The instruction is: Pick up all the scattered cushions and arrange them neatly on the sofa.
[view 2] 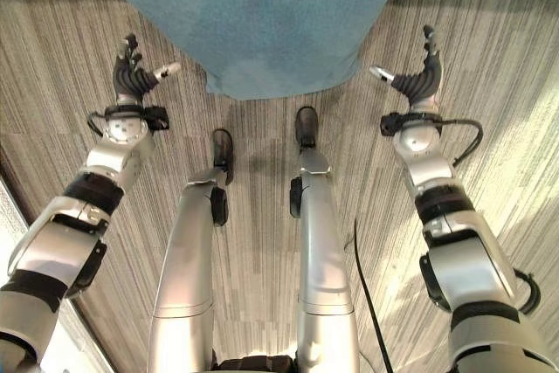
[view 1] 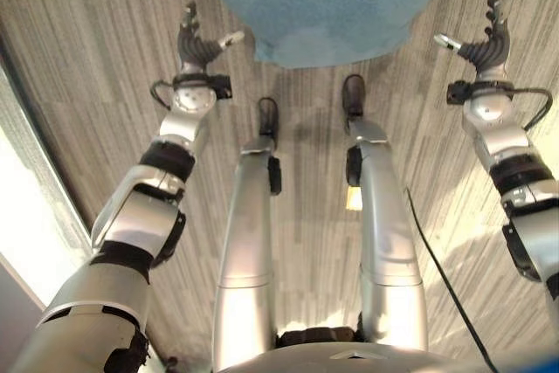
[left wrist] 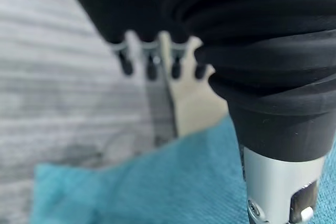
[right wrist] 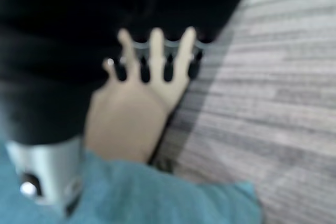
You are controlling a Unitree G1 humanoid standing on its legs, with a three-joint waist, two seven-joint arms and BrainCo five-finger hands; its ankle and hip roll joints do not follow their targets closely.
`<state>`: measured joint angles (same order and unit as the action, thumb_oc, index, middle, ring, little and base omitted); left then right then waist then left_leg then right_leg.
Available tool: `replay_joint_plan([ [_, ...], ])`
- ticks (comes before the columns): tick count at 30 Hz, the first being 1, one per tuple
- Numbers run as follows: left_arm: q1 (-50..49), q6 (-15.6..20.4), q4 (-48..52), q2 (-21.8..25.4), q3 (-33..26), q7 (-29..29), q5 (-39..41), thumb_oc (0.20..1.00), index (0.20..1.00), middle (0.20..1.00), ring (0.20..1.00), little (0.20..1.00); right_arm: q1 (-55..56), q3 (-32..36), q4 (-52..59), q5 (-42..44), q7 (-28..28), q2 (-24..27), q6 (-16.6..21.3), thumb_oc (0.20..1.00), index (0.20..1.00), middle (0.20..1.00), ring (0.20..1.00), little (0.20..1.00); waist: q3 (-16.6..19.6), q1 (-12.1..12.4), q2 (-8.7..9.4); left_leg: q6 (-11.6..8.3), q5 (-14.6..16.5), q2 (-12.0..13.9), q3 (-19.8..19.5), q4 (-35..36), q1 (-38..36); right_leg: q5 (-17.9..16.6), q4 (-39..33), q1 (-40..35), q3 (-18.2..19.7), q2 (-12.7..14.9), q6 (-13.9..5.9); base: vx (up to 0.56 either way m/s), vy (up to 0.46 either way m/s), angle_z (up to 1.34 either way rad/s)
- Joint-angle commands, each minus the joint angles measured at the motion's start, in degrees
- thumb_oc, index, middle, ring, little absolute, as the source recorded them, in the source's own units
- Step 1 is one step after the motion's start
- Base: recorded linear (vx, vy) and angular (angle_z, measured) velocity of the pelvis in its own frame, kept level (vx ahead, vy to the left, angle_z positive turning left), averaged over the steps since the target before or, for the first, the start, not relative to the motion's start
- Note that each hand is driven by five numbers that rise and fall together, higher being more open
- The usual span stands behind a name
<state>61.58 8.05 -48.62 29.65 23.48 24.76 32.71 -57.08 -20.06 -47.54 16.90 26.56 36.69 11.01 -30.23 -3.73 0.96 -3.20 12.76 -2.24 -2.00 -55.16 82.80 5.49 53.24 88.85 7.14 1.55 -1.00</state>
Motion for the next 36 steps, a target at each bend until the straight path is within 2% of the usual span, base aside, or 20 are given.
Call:
replay_joint_plan([
  [1,-8.46,1.98,-0.08,-1.44,-1.37,-0.31,1.17,1.0,1.0,1.0,1.0,1.0,9.02,-0.45,2.62,2.57,0.14,0.14,1.99,1.0,1.0,1.0,1.0,1.0,7.58,-1.3,-2.13,-0.9,-8.29,-0.93,-0.96,10.78,-1.08,1.46,-0.39,-1.19,0.25,0.3,-3.33,0.03,-0.013,-0.05],
  [7,-2.38,2.51,1.4,-2.98,1.99,0.03,2.15,1.0,1.0,1.0,1.0,1.0,0.29,-4.3,2.57,4.35,-0.22,0.19,2.53,1.0,1.0,1.0,1.0,1.0,7.53,-1.0,-2.48,-0.3,-8.01,-0.99,-0.34,10.09,1.41,1.16,-0.42,1.03,0.32,-0.06,-3.77,0.02,-0.006,0.0],
  [13,3.24,2.88,1.95,-6.41,4.87,1.41,1.36,1.0,1.0,1.0,1.0,1.0,-8.21,-9.35,2.15,3.82,-0.62,-5.18,2.15,1.0,1.0,1.0,1.0,1.0,6.46,0.02,-2.65,0.23,-7.85,-1.24,-0.58,8.28,2.32,0.71,-0.54,1.1,-0.18,-0.58,-3.97,0.0,0.0,0.0],
  [18,7.18,3.71,3.15,-6.37,5.51,2.14,2.23,1.0,1.0,1.0,1.0,1.0,-12.16,-12.29,1.77,3.33,-1.79,-8.9,1.32,1.0,1.0,1.0,1.0,1.0,5.94,0.72,-2.7,0.4,-7.76,-1.38,-1.24,6.28,3.18,0.55,0.5,1.1,-1.14,-0.89,-3.95,0.0,-0.003,-0.03],
  [19,8.12,4.11,4.28,-5.88,5.88,1.65,2.53,0.523,0.523,0.523,0.523,0.523,-12.64,-13.01,2.0,3.91,-2.8,-9.59,1.15,0.2,0.2,0.2,0.2,0.2,5.94,0.83,-2.72,0.34,-7.79,-1.41,-1.32,5.85,3.38,0.48,0.67,1.1,-1.38,-0.91,-3.87,0.01,-0.017,-0.05],
  [20,8.44,4.37,4.8,-5.61,6.04,1.73,2.72,0.2,0.2,0.2,0.2,0.2,-12.92,-13.17,2.4,4.06,-3.09,-9.99,1.13,0.2,0.2,0.2,0.2,0.2,5.97,0.86,-2.76,0.34,-7.81,-1.46,-1.44,5.73,3.35,0.48,0.91,1.1,-1.56,-0.97,-3.87,0.01,-0.014,-0.04],
  [27,6.86,6.35,9.59,-3.25,4.07,2.11,5.82,0.2,0.2,0.2,0.2,0.2,-11.3,-10.07,8.02,4.94,-2.97,-8.41,2.13,0.2,0.2,0.2,0.2,0.2,7.06,0.95,-2.45,0.13,-7.76,-1.35,-2.22,4.63,3.78,0.67,1.76,1.1,-2.43,-1.5,-3.62,0.0,-0.008,-0.01],
  [36,4.35,6.05,12.13,-4.6,3.34,2.45,5.64,0.2,0.2,0.2,0.2,0.2,-8.94,-7.73,12.63,3.61,-2.28,-6.0,2.11,0.2,0.2,0.2,0.2,0.2,6.84,-0.03,-2.34,-0.84,-9.22,-0.93,-2.72,5.81,4.19,-0.71,0.66,1.1,-2.97,-1.68,-3.73,-0.01,-0.028,-0.01],
])
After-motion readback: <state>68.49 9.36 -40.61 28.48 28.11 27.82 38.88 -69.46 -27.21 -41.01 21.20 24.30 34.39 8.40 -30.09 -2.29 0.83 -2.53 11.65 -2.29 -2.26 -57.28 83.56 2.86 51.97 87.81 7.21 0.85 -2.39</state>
